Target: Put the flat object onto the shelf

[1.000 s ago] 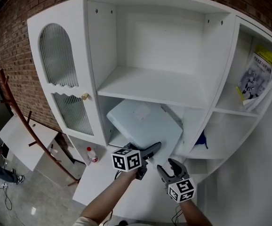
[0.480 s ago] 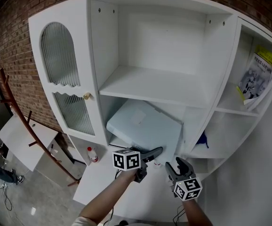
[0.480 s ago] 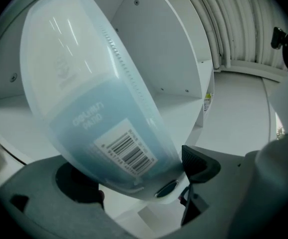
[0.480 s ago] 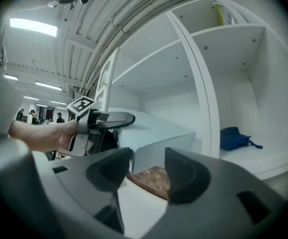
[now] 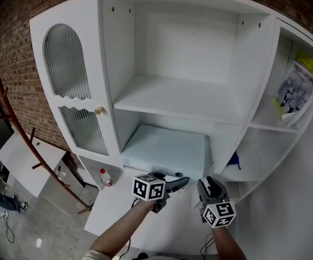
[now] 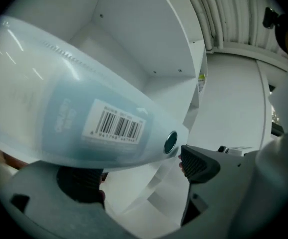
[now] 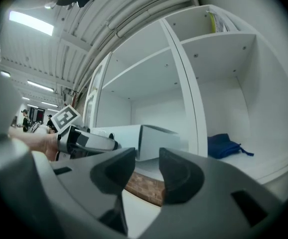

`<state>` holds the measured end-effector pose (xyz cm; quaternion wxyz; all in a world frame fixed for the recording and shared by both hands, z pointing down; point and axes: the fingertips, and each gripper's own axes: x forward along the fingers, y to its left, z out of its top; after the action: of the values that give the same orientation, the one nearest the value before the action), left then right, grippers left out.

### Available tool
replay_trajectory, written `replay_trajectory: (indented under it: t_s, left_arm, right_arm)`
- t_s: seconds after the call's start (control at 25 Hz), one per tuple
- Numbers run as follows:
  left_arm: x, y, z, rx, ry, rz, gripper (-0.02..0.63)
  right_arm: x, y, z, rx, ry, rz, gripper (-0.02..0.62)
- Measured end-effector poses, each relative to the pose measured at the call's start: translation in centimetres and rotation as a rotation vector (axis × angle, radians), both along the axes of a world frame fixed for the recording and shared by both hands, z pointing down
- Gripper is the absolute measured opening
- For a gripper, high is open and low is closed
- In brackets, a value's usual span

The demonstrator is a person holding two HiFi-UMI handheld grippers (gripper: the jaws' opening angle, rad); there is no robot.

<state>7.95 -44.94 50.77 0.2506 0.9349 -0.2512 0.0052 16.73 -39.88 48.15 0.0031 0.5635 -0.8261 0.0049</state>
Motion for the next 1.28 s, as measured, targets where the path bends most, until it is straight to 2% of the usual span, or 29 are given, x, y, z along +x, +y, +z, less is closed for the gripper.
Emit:
replay_trajectory:
  t_s: [0.2,0.36,0.52,0.68,1.0,1.28]
  left_arm:
    - [0.0,0.0,0.1,0.014,0.004,0.017,0.463]
    - [-0.2,0.5,0.0,-0.027,0.048,0.058,0.463]
    - [-0.4,1.1,0.3,-0.035,0.038,0.079,0.463]
    - [-1.2,1.6,0.2,-0.064,0.069,0.093,0.463]
    - [-3.7,1.6,0.6,-0.091,0.105,0.080,0.463]
    - [-6.7,1.1,0.5,-0.107,0.138,0.031,0.463]
  right_arm:
    - [-0.1,-0.4,0.4,-0.011,0.019,-0.006,0.163]
    - [-0.1,-1.0,0.5,-0.021,0.024,0.014,0.158]
    - [-0.2,-1.5,0.7,-0.031,0.021,0.015,0.140]
    - [-0.4,-1.8,1.1,-0.033,0.026,0.005,0.124]
    - [-0.8,-2.6,2.1,-0.043,0.042,0.008,0.089]
    - [-0.9,-3.7,2.6,-0.060,0.053,0.023,0.084]
